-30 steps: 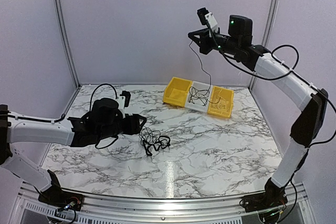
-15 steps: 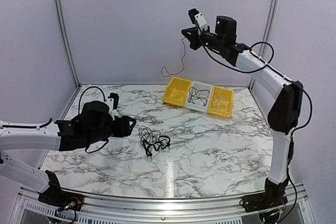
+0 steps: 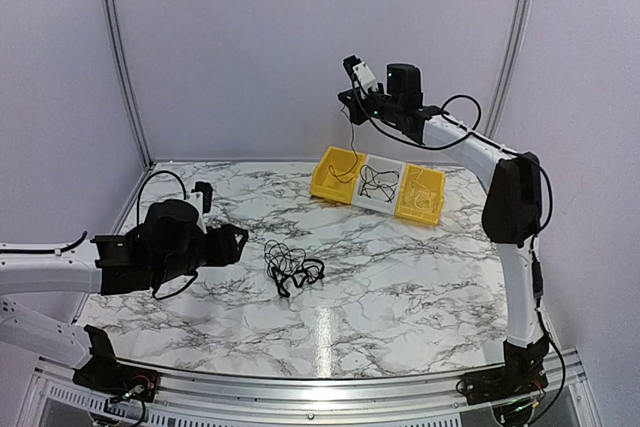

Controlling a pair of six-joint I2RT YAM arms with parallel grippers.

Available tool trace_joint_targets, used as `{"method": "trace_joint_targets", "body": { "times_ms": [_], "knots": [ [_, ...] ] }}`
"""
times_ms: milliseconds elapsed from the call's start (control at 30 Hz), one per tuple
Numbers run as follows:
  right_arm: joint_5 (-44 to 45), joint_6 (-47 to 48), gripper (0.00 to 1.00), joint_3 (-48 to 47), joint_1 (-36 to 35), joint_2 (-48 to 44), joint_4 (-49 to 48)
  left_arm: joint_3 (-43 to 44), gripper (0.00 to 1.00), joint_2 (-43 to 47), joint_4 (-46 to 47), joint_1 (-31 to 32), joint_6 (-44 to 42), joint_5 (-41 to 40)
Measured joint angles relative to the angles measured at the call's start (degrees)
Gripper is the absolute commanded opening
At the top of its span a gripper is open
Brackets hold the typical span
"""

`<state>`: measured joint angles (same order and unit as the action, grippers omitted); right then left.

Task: Untangle the cables

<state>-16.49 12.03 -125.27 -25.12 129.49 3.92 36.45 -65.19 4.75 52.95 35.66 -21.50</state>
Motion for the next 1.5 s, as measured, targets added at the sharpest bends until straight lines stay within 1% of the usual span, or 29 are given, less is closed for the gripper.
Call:
{"method": "trace_joint_targets", "body": {
  "times_ms": [167,533,733,767,800,867,933,967,1033,1100,1200,1300,1400,1500],
  "knots": [
    [-1.2,-0.2,0.00,0.0,0.0,2.1,-0.3,0.0,0.67,-0.2,-0.2,0.9,0.5,0.0],
    [-2.9,-0.6,0.00,0.1,0.0,10.8,0.4,0.3,0.68,-0.8,-2.6,3.1,1.8,-0.1],
    [-2.9,-0.2,0.00,1.6,0.0,11.3,1.0,0.3,0.68,-0.8,-3.4,4.4,3.5,-0.7],
    [-2.9,0.0,0.01,1.9,0.0,11.3,1.0,0.3,0.69,-0.8,-3.4,4.6,3.8,-1.0],
    [-2.9,0.2,0.07,2.3,0.0,11.3,1.1,0.3,0.68,-0.8,-3.4,4.7,4.0,-1.1],
    [-2.7,0.9,0.24,3.0,0.0,11.3,1.8,0.3,0.69,-0.8,-3.4,4.9,4.3,-1.3],
    [-2.4,1.7,0.37,3.2,0.0,11.3,3.3,0.3,0.69,-0.8,-3.4,5.1,4.5,-1.6],
    [-2.3,2.0,0.45,3.2,0.0,11.3,4.0,0.3,0.69,-0.8,-3.4,5.2,4.5,-1.7],
    [-2.0,2.9,0.54,3.2,0.0,11.1,5.4,0.3,0.69,-0.8,-3.4,5.2,4.5,-2.0],
    [-1.8,3.5,0.60,3.5,0.0,10.2,7.1,0.3,0.69,-0.8,-3.3,5.2,4.5,-2.2],
    [-1.8,4.3,0.64,5.6,0.0,6.6,9.6,-0.1,0.69,-0.7,-3.0,5.2,4.5,-2.5],
    [-2.3,4.8,0.64,9.5,0.0,-0.6,11.6,-1.3,0.69,-0.7,-2.4,5.2,4.5,-2.6],
    [-3.2,5.7,0.57,13.5,0.0,-8.1,11.6,-2.6,0.70,-0.8,-2.0,5.2,4.5,-2.6],
    [-6.3,8.3,0.49,21.0,-0.2,-16.8,11.7,-3.1,0.69,-1.2,-1.8,5.2,4.5,-2.6]
  ]
}}
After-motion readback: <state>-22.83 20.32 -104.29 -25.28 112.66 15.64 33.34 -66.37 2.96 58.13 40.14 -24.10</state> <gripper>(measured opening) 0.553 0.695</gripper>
